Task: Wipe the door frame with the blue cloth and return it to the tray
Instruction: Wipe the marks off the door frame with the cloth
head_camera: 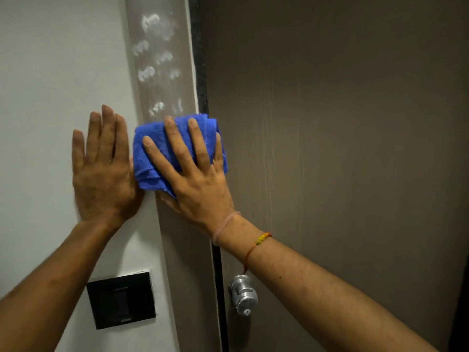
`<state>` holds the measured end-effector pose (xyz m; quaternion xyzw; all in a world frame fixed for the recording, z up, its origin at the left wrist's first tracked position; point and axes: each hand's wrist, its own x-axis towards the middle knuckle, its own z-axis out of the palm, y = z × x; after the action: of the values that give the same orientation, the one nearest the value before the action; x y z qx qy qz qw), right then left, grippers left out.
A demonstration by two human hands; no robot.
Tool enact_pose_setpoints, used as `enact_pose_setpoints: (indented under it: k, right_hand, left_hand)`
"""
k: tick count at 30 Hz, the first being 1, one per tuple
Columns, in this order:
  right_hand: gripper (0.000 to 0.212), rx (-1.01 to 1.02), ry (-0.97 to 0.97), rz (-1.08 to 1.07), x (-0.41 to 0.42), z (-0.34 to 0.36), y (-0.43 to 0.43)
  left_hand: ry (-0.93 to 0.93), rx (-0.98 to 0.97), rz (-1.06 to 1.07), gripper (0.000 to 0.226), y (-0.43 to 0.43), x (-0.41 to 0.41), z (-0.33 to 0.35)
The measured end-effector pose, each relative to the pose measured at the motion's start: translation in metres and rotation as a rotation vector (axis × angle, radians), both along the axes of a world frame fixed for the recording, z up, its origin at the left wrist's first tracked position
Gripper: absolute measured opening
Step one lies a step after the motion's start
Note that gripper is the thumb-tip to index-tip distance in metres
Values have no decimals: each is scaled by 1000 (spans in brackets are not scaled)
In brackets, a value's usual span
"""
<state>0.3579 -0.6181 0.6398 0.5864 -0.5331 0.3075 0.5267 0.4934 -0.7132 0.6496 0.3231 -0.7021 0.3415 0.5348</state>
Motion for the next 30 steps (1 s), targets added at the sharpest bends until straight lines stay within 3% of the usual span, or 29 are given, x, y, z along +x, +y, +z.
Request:
enact_pose_setpoints:
  k: [4,12,19,24,30]
  right_hand:
    - [62,-29,48,-36,0,32,-8]
    - [64,-19,-16,-30,10,9,-6]
    - [68,-34,-26,-28,12,88,-10]
    - [74,-71,-50,-84,16,42,-12]
    - [72,-35,24,-73,6,60,-10]
  left_hand:
    - [35,-3,-3,67,-1,-1,1]
    - [26,2,17,72,0,2,1]
    - [34,47,56,64,0,-1,2]
    - [23,50,7,62,2,-1,1]
    - [57,3,-80,64,11,-1,43]
